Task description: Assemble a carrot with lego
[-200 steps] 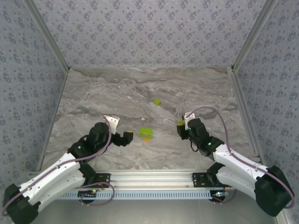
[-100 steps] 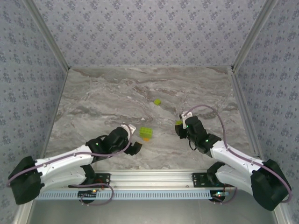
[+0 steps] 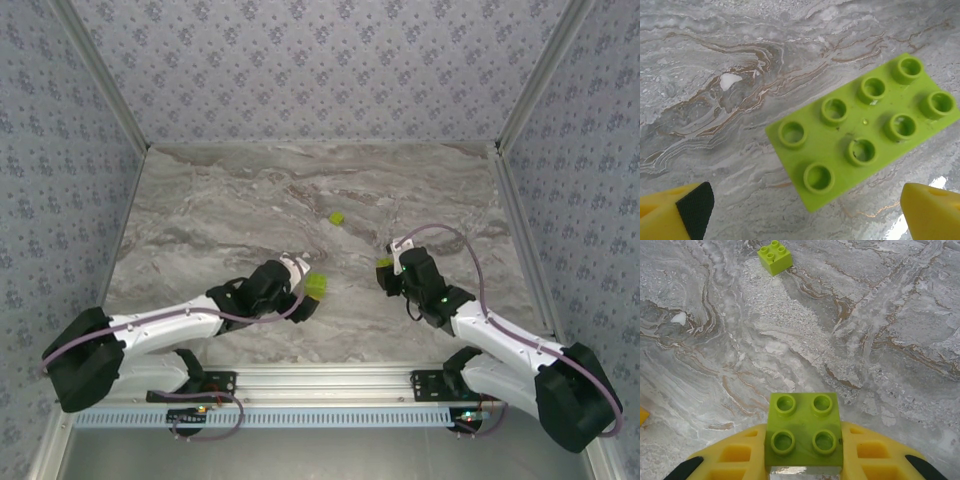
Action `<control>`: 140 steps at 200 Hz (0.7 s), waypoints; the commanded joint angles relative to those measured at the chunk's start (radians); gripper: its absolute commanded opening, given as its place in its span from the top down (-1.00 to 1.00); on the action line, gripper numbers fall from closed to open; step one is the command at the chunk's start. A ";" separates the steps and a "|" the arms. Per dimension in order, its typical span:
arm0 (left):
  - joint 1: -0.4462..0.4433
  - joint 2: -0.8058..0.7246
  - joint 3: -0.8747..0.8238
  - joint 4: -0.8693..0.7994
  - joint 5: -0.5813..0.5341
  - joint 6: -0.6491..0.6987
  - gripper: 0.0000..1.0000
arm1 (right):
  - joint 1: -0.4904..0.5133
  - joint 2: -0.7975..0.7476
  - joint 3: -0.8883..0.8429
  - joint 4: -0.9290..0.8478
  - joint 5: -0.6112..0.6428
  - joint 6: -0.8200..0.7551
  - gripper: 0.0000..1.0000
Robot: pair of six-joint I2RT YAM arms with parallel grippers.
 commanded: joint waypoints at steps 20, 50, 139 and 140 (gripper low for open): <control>0.020 0.064 0.066 0.060 0.071 0.065 -0.95 | -0.020 0.017 0.035 -0.013 -0.050 -0.033 0.50; 0.036 0.104 0.082 0.070 0.100 0.093 -0.95 | -0.025 0.025 0.050 -0.023 -0.072 -0.039 0.51; 0.062 0.152 0.108 0.086 0.163 0.123 -0.95 | -0.027 0.071 0.064 -0.010 -0.100 -0.038 0.51; 0.063 0.153 0.108 0.086 0.162 0.125 -0.95 | -0.027 0.072 0.063 -0.009 -0.100 -0.038 0.51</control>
